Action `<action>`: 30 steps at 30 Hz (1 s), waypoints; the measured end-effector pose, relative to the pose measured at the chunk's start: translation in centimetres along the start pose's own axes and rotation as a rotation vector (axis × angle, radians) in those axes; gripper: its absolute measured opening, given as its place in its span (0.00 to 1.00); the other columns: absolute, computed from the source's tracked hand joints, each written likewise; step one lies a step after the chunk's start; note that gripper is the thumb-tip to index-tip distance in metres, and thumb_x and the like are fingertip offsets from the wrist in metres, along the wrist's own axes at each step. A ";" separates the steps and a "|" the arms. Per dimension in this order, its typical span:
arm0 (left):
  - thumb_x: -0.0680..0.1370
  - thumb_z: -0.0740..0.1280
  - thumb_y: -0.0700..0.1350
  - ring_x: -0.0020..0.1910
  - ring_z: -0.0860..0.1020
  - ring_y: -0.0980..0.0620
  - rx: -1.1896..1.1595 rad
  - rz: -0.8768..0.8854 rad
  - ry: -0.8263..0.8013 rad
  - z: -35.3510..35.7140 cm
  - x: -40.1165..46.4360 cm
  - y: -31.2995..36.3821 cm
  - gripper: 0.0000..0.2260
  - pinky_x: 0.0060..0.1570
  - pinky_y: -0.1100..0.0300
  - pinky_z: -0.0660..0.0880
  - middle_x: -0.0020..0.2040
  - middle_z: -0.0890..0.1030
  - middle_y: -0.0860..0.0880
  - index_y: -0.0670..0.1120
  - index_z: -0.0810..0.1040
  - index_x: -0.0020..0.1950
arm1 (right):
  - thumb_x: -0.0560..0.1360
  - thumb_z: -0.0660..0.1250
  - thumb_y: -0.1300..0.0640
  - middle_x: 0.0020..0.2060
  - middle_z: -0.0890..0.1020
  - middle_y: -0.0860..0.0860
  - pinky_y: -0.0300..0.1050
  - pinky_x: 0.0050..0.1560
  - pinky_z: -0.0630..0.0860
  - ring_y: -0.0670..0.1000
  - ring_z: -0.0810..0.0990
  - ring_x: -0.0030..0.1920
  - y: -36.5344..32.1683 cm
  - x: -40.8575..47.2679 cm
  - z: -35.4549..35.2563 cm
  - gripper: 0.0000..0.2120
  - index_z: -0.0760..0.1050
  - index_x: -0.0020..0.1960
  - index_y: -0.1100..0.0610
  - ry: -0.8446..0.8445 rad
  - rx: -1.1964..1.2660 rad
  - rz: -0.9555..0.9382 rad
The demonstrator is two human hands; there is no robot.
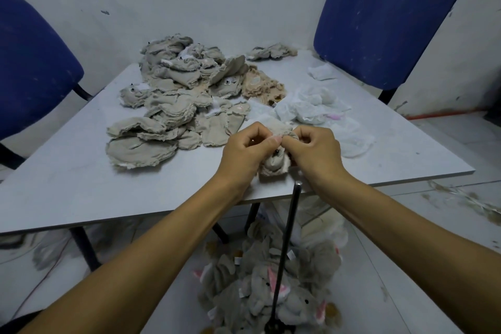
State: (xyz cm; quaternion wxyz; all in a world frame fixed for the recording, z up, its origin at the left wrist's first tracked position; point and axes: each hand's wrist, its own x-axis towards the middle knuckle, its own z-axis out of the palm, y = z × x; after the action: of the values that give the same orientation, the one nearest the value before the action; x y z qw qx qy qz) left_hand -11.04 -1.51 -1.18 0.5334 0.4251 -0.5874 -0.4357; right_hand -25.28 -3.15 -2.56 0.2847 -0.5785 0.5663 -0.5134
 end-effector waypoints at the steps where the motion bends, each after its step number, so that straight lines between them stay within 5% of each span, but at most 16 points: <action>1: 0.76 0.70 0.37 0.35 0.72 0.51 0.023 -0.008 0.001 -0.1 0.1 0.1 0.07 0.37 0.60 0.70 0.33 0.74 0.47 0.41 0.75 0.39 | 0.69 0.73 0.53 0.23 0.71 0.45 0.45 0.33 0.66 0.45 0.69 0.29 -0.1 0.1 0.1 0.16 0.71 0.28 0.56 -0.010 0.011 0.015; 6: 0.73 0.70 0.34 0.31 0.73 0.54 -0.029 -0.138 0.121 -0.9 0.8 0.2 0.11 0.33 0.61 0.71 0.29 0.74 0.50 0.45 0.75 0.34 | 0.74 0.70 0.65 0.33 0.76 0.59 0.49 0.39 0.75 0.55 0.76 0.37 -1.3 0.5 -0.9 0.07 0.76 0.37 0.61 -0.402 0.350 0.108; 9: 0.73 0.69 0.34 0.30 0.73 0.53 -0.036 -0.152 0.195 -0.7 1.1 -0.2 0.11 0.32 0.61 0.71 0.29 0.74 0.50 0.44 0.75 0.33 | 0.71 0.73 0.58 0.37 0.80 0.64 0.47 0.42 0.79 0.55 0.81 0.38 -1.4 -0.4 -1.8 0.13 0.76 0.46 0.68 -0.540 0.211 0.019; 15: 0.77 0.68 0.36 0.26 0.73 0.56 -0.063 -0.178 0.116 -0.1 1.1 -0.3 0.11 0.23 0.66 0.70 0.29 0.76 0.51 0.45 0.75 0.35 | 0.75 0.73 0.53 0.30 0.75 0.53 0.47 0.36 0.70 0.49 0.72 0.32 -1.4 -0.5 -1.7 0.14 0.75 0.38 0.60 -0.306 0.013 -0.081; 17: 0.77 0.68 0.35 0.33 0.77 0.53 -0.134 -0.203 0.067 -0.5 1.1 -0.1 0.11 0.32 0.61 0.76 0.33 0.79 0.49 0.44 0.76 0.36 | 0.74 0.74 0.53 0.30 0.74 0.52 0.46 0.37 0.69 0.49 0.72 0.32 -1.3 -0.2 -1.9 0.14 0.74 0.36 0.57 -0.336 0.042 -0.095; 21: 0.76 0.70 0.36 0.35 0.80 0.47 -0.244 -0.260 0.069 -0.9 1.1 0.1 0.12 0.36 0.57 0.78 0.33 0.81 0.44 0.44 0.77 0.33 | 0.67 0.80 0.51 0.41 0.85 0.55 0.51 0.45 0.82 0.56 0.84 0.42 -1.3 -0.4 -2.2 0.16 0.78 0.47 0.58 -0.496 0.093 -0.045; 24: 0.75 0.71 0.36 0.34 0.80 0.45 -0.270 -0.265 0.111 -0.9 1.2 0.1 0.11 0.36 0.56 0.79 0.32 0.81 0.43 0.43 0.77 0.33 | 0.62 0.81 0.44 0.44 0.84 0.49 0.52 0.51 0.81 0.51 0.83 0.47 -1.2 -0.3 -1.9 0.25 0.77 0.53 0.52 -0.513 -0.035 -0.083; 27: 0.76 0.71 0.37 0.33 0.80 0.47 -0.257 -0.257 0.108 -0.7 1.1 0.2 0.11 0.34 0.57 0.78 0.32 0.81 0.44 0.43 0.77 0.34 | 0.63 0.79 0.39 0.37 0.81 0.43 0.37 0.38 0.74 0.40 0.78 0.37 -1.2 -0.8 -1.5 0.22 0.75 0.46 0.50 -0.369 -0.150 -0.162; 30: 0.76 0.70 0.36 0.33 0.80 0.48 -0.266 -0.246 0.088 -0.5 0.9 0.3 0.11 0.34 0.58 0.78 0.31 0.81 0.46 0.43 0.76 0.35 | 0.66 0.76 0.42 0.31 0.76 0.44 0.36 0.32 0.67 0.41 0.72 0.32 -0.8 -1.2 -1.2 0.18 0.72 0.41 0.53 -0.255 -0.157 -0.225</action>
State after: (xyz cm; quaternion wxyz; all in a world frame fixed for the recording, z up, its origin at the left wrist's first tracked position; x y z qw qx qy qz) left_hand -10.63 -2.35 -0.68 0.5529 0.4381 -0.4444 -0.5522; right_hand -25.84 -1.56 -1.80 0.2488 -0.7191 0.4956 -0.4189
